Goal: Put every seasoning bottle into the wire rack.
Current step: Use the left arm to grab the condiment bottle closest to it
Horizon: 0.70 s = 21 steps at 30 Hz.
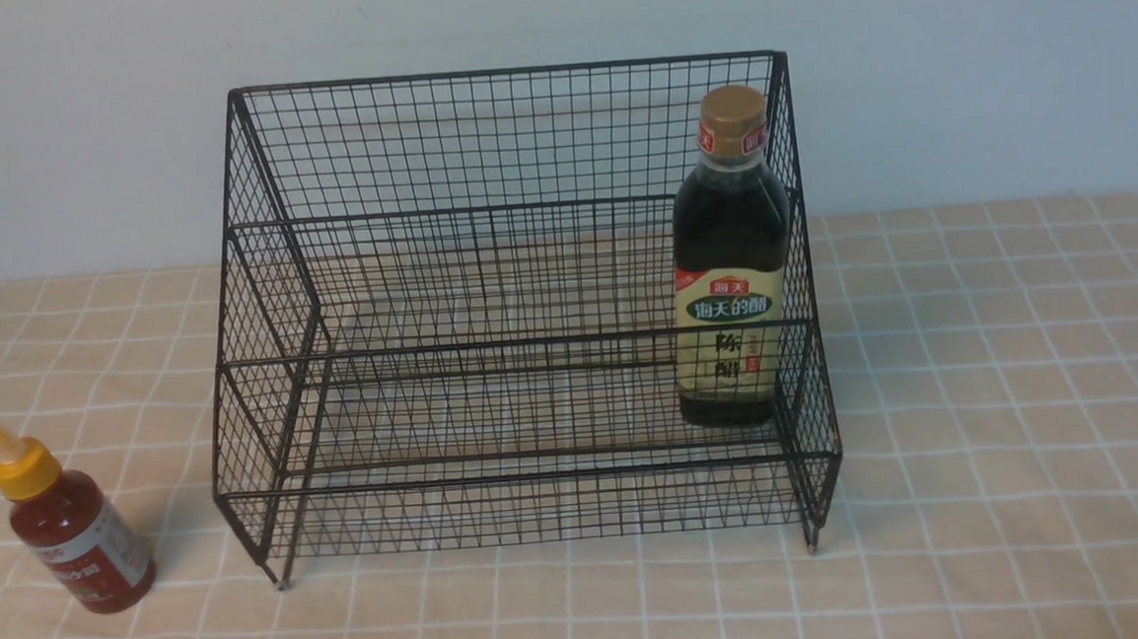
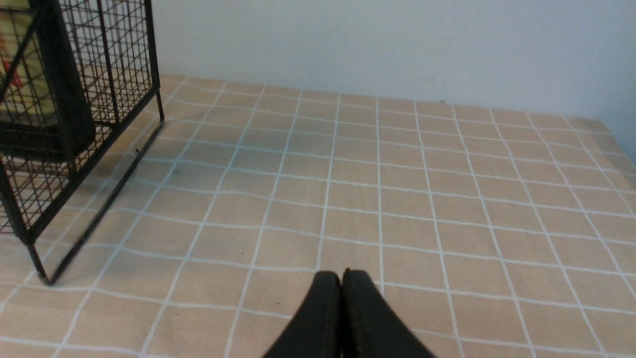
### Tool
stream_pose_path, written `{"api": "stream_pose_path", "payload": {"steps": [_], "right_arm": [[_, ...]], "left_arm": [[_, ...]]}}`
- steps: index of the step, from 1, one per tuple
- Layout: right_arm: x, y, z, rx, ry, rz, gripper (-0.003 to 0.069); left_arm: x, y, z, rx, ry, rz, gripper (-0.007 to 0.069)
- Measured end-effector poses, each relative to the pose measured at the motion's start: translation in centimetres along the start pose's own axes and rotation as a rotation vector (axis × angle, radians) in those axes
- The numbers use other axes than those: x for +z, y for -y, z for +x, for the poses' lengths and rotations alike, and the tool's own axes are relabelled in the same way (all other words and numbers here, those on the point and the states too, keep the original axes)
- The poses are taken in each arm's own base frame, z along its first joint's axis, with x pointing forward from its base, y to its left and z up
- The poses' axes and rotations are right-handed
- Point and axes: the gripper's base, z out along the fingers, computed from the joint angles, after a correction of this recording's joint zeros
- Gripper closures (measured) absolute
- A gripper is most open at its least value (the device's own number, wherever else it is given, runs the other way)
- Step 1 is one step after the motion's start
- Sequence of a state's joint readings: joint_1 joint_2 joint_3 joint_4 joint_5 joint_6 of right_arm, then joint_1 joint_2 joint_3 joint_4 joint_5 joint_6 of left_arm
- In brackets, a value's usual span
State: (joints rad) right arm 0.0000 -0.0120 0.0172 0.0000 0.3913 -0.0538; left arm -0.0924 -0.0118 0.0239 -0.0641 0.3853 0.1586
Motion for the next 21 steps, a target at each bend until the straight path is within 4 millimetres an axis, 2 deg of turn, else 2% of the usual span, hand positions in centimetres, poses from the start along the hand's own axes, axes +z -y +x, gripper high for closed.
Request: {"api": "stream_pose_path", "payload": {"steps": [21], "right_arm": [[0.00, 0.00, -0.02, 0.012, 0.002, 0.000, 0.0668]], "left_arm": [[0.00, 0.00, 0.00, 0.000, 0.000, 0.000, 0.0631]]}}
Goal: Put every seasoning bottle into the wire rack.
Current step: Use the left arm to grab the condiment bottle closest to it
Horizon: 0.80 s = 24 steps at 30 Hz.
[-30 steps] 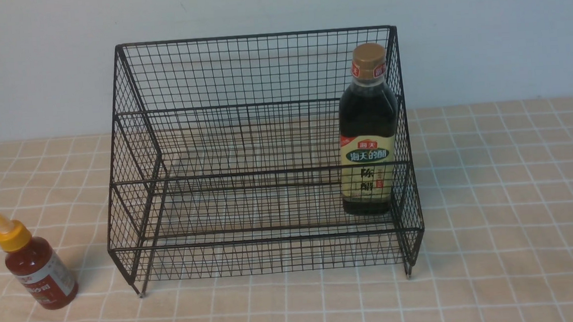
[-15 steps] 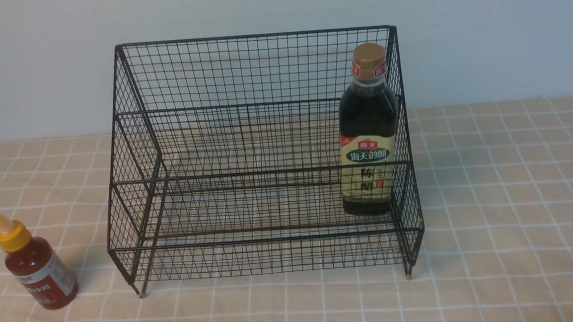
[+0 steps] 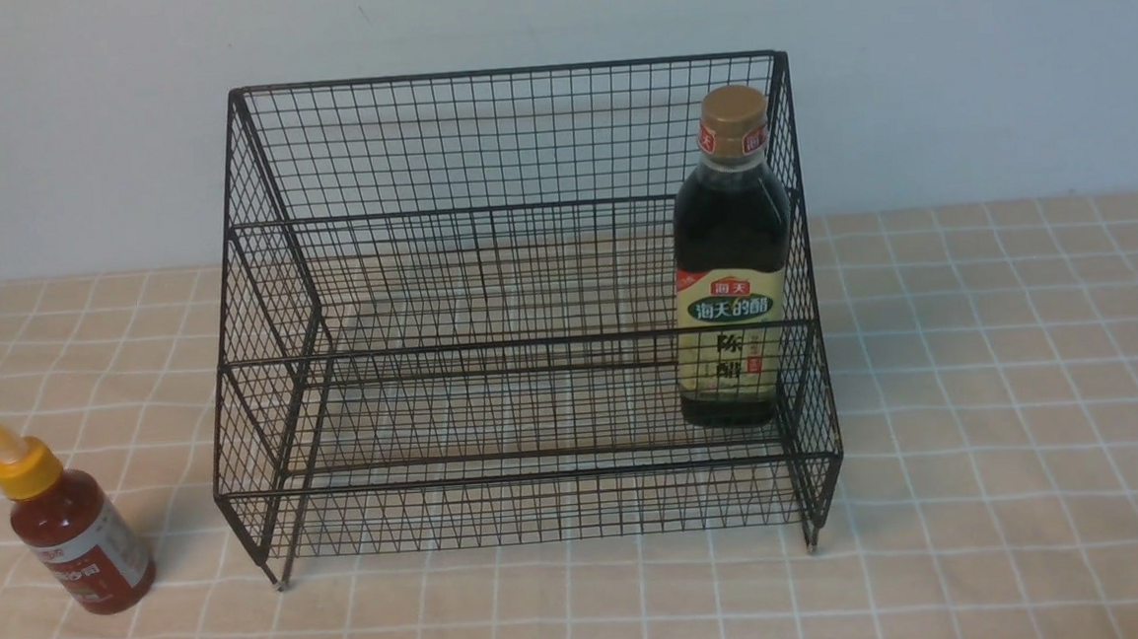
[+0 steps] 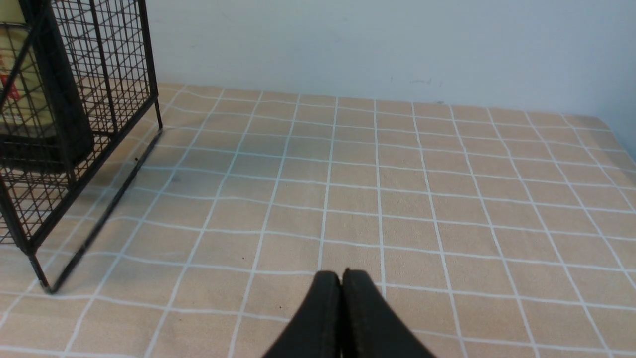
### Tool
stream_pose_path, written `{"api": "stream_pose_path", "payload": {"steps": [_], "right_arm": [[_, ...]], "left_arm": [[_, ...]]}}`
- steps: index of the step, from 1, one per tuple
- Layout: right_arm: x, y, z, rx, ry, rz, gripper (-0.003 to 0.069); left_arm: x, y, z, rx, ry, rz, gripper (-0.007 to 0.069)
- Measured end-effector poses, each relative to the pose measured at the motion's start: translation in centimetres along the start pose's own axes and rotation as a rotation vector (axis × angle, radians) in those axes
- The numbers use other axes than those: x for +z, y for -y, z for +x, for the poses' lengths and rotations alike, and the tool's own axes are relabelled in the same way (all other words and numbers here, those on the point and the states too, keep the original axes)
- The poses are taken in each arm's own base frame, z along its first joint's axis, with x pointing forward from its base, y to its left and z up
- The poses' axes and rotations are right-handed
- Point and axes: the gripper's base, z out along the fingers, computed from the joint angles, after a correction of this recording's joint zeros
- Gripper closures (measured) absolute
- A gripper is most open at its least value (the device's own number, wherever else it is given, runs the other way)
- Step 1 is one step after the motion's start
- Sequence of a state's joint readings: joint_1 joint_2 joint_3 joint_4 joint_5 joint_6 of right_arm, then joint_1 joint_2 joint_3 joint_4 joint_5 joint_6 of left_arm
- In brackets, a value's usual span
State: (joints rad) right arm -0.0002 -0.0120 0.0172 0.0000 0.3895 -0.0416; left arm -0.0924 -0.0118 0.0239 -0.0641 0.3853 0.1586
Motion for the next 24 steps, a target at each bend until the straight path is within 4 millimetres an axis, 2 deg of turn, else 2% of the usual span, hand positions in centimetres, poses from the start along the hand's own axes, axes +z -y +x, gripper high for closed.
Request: {"api": "stream_pose_path", "payload": {"steps": [17, 21, 24], "right_arm": [[0.0, 0.0, 0.0, -0.011, 0.000, 0.000, 0.0668], [0.0, 0.0, 0.0, -0.011, 0.000, 0.000, 0.0668], [0.0, 0.0, 0.0, -0.011, 0.000, 0.000, 0.0668]], "left_arm": [[0.0, 0.0, -0.1, 0.004, 0.009, -0.002, 0.0631], [0.0, -0.1, -1.2, -0.027, 0.146, -0.015, 0.0631], [-0.4, -0.4, -2.7, -0.060, 0.315, -0.037, 0.0631]]}}
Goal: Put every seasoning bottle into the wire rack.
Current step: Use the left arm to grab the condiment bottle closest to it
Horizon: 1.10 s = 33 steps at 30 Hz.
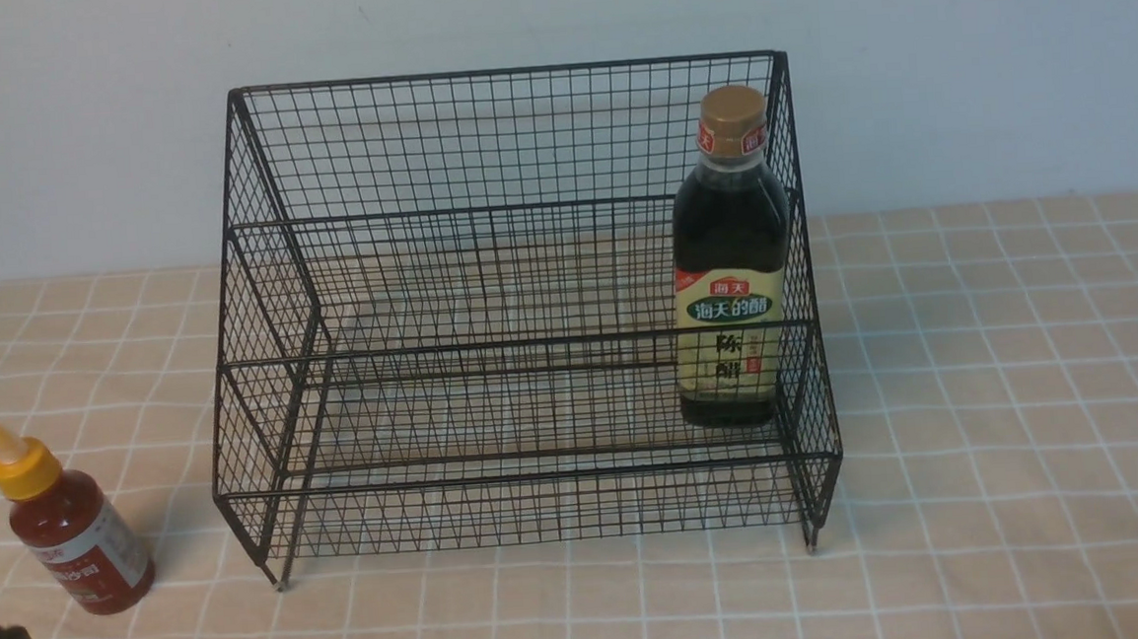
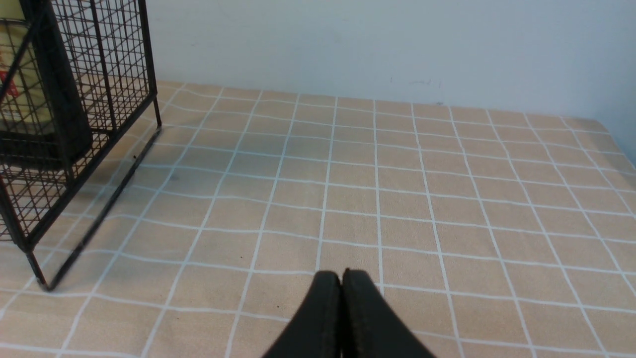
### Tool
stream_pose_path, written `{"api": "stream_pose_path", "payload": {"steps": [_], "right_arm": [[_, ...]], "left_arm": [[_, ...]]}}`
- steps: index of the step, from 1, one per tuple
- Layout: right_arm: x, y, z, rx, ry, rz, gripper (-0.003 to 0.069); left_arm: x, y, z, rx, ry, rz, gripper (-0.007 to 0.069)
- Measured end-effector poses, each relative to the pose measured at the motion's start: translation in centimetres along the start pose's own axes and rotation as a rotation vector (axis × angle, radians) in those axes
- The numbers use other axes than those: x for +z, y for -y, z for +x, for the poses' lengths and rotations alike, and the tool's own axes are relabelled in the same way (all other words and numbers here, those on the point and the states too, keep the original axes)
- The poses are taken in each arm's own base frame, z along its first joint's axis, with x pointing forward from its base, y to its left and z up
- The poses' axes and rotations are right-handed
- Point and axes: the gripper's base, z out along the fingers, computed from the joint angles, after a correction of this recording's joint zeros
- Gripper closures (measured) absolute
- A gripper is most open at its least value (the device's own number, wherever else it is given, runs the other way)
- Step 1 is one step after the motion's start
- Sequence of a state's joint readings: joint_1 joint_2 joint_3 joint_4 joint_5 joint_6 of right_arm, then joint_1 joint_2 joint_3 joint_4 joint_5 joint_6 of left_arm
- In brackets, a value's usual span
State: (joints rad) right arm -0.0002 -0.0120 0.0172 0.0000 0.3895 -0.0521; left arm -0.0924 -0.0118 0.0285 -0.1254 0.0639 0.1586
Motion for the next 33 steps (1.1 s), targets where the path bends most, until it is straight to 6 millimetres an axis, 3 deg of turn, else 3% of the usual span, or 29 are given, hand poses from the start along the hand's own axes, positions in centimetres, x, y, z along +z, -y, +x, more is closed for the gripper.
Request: {"api": "stream_pose_path", "payload": {"steps": [9, 13, 15, 18, 20, 23, 29, 33], "right_arm": [[0.0, 0.0, 0.0, 0.000, 0.000, 0.000, 0.0668], [0.0, 0.0, 0.0, 0.000, 0.000, 0.000, 0.0668], [0.0, 0.0, 0.0, 0.000, 0.000, 0.000, 0.0668], [0.0, 0.0, 0.0, 0.000, 0.000, 0.000, 0.0668], [0.0, 0.0, 0.0, 0.000, 0.000, 0.000, 0.0668], [0.0, 0.0, 0.0, 0.000, 0.000, 0.000, 0.0668], [0.0, 0.0, 0.0, 0.000, 0.000, 0.000, 0.0668], [0.0, 0.0, 0.0, 0.000, 0.001, 0.000, 0.0668]], "left_arm": [[-1.3, -0.9, -4.6, -0.061, 0.533, -0.091, 0.0631], [-1.7, -1.0, -6.2, -0.066, 0.589, -0.095, 0.0631], [-1.3, -1.1, -9.1, -0.068, 0.586, -0.090, 0.0631], [-0.5, -1.1, -10.7, -0.075, 0.548, -0.083, 0.0630], [1.4, -1.1, -11.7, -0.077, 0.457, -0.078, 0.0630], [3.5, -1.1, -11.7, -0.080, 0.362, -0.076, 0.0630], [8.8, -1.5, -9.7, -0.029, 0.174, -0.122, 0.0630], [11.1, -2.9, -9.2, -0.093, 0.156, -0.281, 0.0630]]}}
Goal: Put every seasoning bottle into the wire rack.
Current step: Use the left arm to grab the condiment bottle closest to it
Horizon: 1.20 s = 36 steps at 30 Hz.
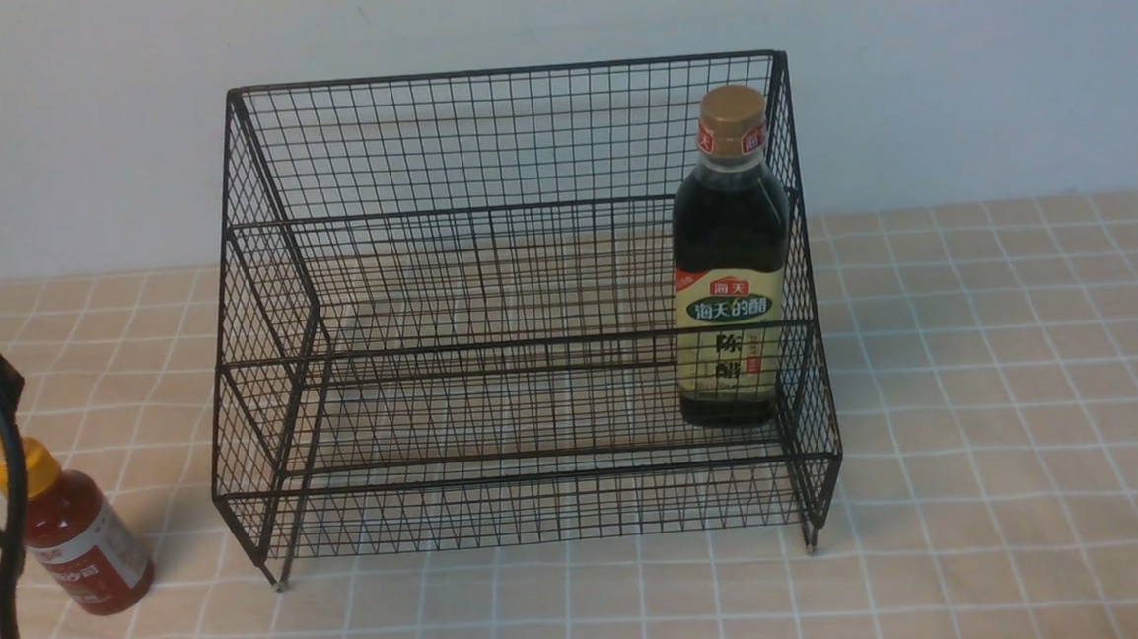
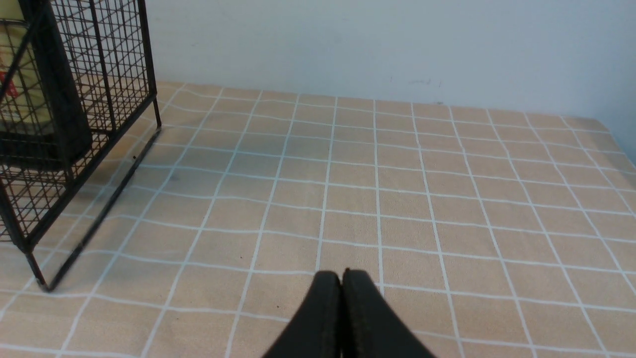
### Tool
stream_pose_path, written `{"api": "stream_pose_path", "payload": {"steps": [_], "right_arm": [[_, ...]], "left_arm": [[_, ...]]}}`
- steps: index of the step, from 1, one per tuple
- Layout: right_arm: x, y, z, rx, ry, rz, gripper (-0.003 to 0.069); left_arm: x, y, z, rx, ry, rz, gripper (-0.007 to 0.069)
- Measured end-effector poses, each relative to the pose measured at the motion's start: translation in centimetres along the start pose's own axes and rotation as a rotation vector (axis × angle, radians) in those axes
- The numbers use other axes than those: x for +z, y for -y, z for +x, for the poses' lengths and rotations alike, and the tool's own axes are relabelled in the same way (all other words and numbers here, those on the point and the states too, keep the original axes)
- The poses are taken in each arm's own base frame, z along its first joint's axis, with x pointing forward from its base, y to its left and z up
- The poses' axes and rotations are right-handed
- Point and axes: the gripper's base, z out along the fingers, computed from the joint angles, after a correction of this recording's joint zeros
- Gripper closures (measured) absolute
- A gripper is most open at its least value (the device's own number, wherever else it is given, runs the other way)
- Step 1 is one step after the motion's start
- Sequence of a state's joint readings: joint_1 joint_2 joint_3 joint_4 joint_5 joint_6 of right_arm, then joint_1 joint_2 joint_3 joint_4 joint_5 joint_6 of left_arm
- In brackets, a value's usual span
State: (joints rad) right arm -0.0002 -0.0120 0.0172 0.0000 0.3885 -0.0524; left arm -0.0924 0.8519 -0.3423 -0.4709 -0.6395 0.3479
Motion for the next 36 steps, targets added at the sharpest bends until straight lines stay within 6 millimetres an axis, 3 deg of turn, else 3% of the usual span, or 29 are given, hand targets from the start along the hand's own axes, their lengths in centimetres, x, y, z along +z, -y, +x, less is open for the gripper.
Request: {"api": "stream_pose_path", "payload": {"steps": [5, 12, 16, 21, 23, 24, 25, 29, 36], "right_arm": [[0.0, 0.0, 0.0, 0.000, 0.000, 0.000, 0.0668], [0.0, 0.0, 0.0, 0.004, 0.000, -0.002, 0.0668], [0.0, 0.0, 0.0, 0.004, 0.000, -0.002, 0.0668], [0.0, 0.0, 0.0, -0.001, 0.000, 0.000, 0.0668], [0.0, 0.0, 0.0, -0.001, 0.000, 0.000, 0.0668], [0.0, 0.0, 0.0, -0.001, 0.000, 0.000, 0.0668], [0.0, 0.0, 0.0, -0.003, 0.000, 0.000, 0.0668], [0.0, 0.0, 0.0, -0.004, 0.000, 0.000, 0.0668], [0.0, 0.0, 0.0, -0.005, 0.000, 0.000, 0.0668]], "left_arm": [[2.0, -1.1, 1.0, 0.027, -0.056, -0.183, 0.0629], [3.6, -0.8, 3.7, 0.101, -0.194, -0.188, 0.0624], [4.1, -0.6, 5.1, 0.128, -0.257, -0.182, 0.0575], [4.4, -0.6, 6.1, 0.143, -0.296, -0.183, 0.0442], [4.6, -0.6, 6.7, 0.158, -0.321, -0.186, 0.0330], [4.6, -0.6, 6.7, 0.157, -0.321, -0.187, 0.0311], [4.7, -0.6, 7.0, 0.158, -0.337, -0.196, 0.0236], [4.9, -1.0, 8.1, 0.134, -0.384, -0.256, 0.0092], [5.4, -1.2, 10.6, 0.163, -0.473, -0.287, 0.0042]]}}
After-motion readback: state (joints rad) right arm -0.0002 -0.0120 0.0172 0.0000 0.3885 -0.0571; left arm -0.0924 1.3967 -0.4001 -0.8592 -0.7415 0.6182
